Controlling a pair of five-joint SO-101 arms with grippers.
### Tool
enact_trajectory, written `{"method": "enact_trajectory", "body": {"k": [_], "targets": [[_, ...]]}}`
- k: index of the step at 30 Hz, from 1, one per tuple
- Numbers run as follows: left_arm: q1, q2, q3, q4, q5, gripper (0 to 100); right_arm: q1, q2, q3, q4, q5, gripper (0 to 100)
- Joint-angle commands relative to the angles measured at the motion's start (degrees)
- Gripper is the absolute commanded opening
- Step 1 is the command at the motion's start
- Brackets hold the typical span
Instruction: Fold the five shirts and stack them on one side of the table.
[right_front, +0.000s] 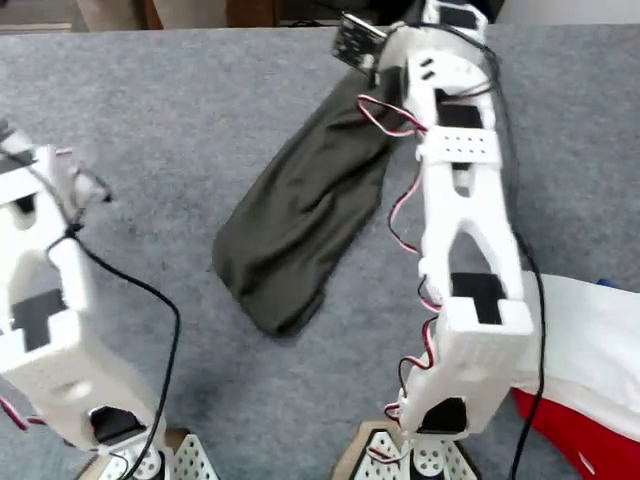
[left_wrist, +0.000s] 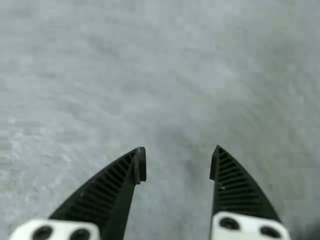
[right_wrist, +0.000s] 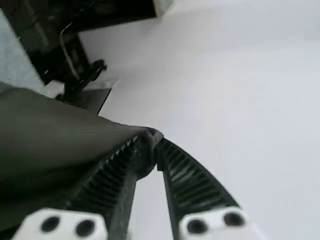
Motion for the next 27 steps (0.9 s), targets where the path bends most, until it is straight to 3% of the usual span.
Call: {"method": "enact_trajectory", "body": {"k": [1,7,12,15,20,24,27], "targets": [[7.56,-10.15,-3.96,7.74,-6.07,22,4.35,-0.13,3.91,-1.32,0.18,0.4],[23.47,-24.48,-3.25,20.75,-23.38,22,5.67,-3.30,14.20,-1.76,-4.04,0.4],[35.69,-29.49,5.36,19.43,-29.45,22,5.58,-4.97,19.38,-1.76,-21.98,0.4],[42.20,-28.70,12.48,14.77,-28.48,21,7.08,-6.46,21.49,-1.41,-38.59,0.4],[46.86,-25.89,21.98,1.85,-19.08,21,10.24,-11.30,27.56,-1.32,-67.08,0.4],[46.68,-21.23,26.02,-8.09,-13.19,21,10.33,-13.32,27.82,0.97,-69.80,0.5],[47.03,-16.75,26.99,-10.90,-11.34,21,10.59,-12.09,27.74,1.85,-69.89,0.5]]}}
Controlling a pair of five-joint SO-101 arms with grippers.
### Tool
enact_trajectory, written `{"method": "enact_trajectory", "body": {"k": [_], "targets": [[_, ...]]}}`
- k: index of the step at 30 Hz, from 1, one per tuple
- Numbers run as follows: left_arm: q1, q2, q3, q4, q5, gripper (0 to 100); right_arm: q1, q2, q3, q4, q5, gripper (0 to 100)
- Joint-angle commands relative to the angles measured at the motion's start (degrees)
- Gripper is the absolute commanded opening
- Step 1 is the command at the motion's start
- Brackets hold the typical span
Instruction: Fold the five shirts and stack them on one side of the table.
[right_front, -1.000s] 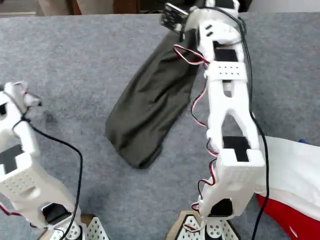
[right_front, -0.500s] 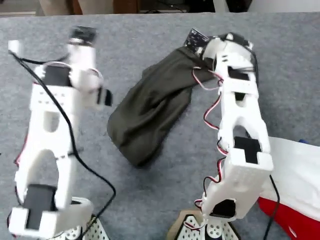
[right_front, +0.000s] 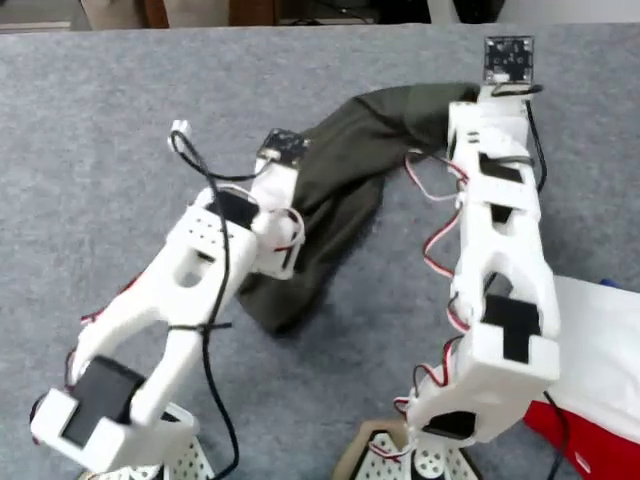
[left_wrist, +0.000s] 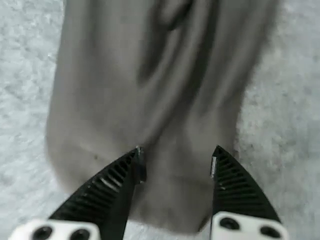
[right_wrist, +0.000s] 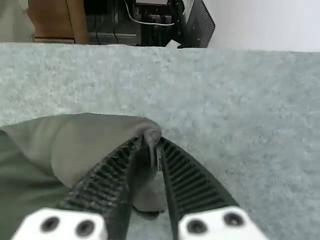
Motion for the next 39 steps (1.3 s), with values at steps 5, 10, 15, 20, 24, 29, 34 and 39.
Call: {"method": "enact_trajectory", "body": {"k": [5,10,15,20,24,29,34,39], "targets": [[0.88,9.45,-0.88,-4.04,1.41,18,0.84,0.31,-1.71,0.53,-1.32,0.5],[-6.59,15.52,-5.98,-9.67,1.32,2,0.84,1.98,-2.86,0.53,-1.32,0.5],[-16.62,17.10,-15.82,-9.93,1.32,2,-1.01,1.80,-3.21,4.57,-0.70,0.5],[-23.74,17.19,-28.13,-9.93,-4.40,2,-3.74,1.80,-6.55,12.22,4.40,0.5],[-27.25,17.19,-35.34,-10.02,-7.56,2,-5.67,1.80,-6.73,13.27,7.74,0.5],[-31.47,19.12,-41.05,-10.20,-6.07,2,-6.29,1.80,-6.64,13.27,8.44,0.4],[-34.20,23.25,-45.36,-9.14,5.80,3,-6.37,1.98,-6.64,13.27,9.76,0.4],[-33.85,23.78,-49.85,-2.99,13.01,16,-6.37,2.15,-6.64,13.27,10.11,0.4]]}}
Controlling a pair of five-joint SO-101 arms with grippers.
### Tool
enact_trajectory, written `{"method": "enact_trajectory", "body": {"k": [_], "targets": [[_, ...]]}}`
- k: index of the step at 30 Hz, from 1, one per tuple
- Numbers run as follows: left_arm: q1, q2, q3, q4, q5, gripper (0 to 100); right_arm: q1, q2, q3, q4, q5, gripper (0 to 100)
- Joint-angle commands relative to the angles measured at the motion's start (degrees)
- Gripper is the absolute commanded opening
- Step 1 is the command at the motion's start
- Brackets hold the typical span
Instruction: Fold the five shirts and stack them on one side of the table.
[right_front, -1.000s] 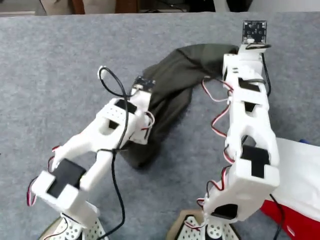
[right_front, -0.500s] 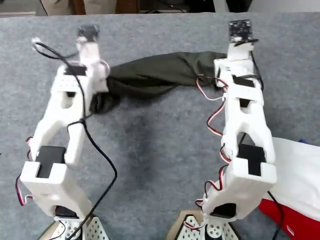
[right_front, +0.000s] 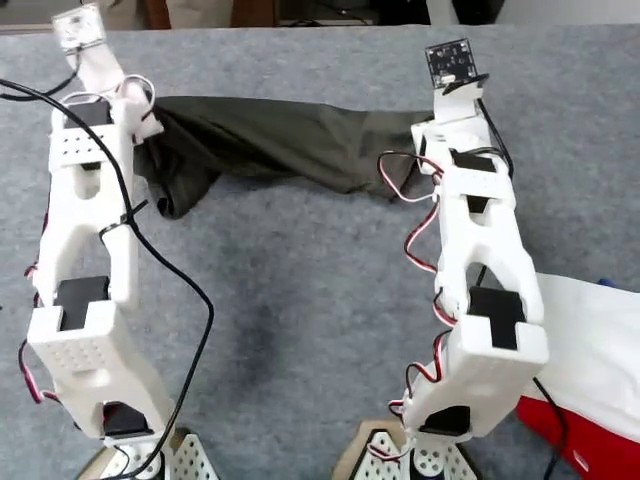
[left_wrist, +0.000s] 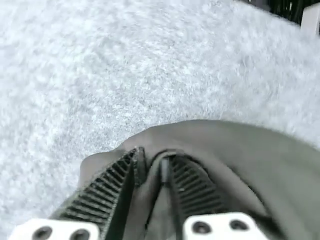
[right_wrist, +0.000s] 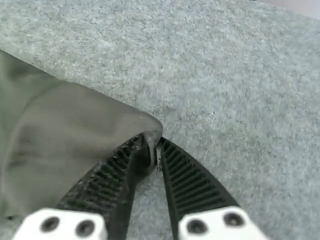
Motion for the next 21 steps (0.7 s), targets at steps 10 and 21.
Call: {"method": "enact_trajectory", "body": {"k": [10,21], "targets": [[3.96,-0.57,-14.77,23.03,1.41,29,-0.92,-0.40,-3.21,0.09,0.62,0.4],[19.96,3.91,0.35,10.99,-12.04,28,-2.07,-0.40,-3.12,0.18,1.67,0.4]]}}
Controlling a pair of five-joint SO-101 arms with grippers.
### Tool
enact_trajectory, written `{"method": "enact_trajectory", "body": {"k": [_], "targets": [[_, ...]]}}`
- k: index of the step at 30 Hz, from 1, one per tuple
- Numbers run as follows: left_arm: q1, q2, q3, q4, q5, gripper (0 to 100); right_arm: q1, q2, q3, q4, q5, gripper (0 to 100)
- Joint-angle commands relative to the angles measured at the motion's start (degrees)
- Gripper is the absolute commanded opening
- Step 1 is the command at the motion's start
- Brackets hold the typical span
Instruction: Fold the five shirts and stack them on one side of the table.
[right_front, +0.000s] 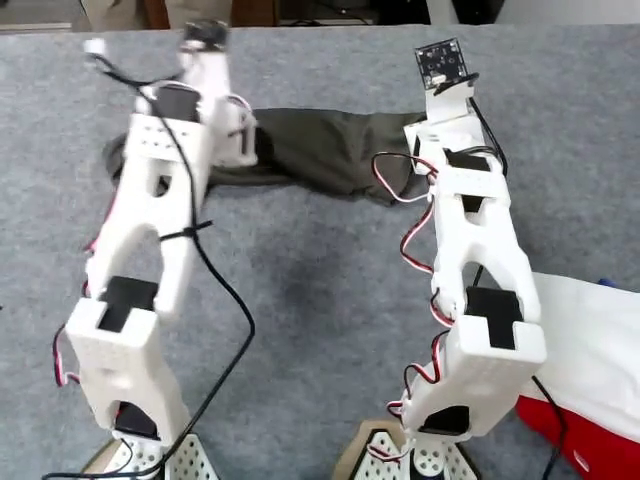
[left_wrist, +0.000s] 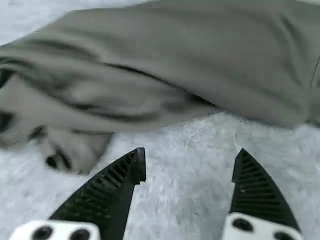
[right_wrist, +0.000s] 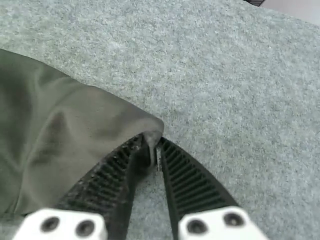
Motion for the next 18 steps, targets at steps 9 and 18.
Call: {"method": "enact_trajectory", "body": {"k": [9,18], "targets": [[0.62,17.80,-1.49,-19.43,-1.32,18,-0.66,-0.40,-3.21,0.18,0.44,0.4],[-0.09,27.38,-15.82,-15.56,-3.87,2,-0.66,-0.31,-3.30,0.09,0.44,0.4]]}}
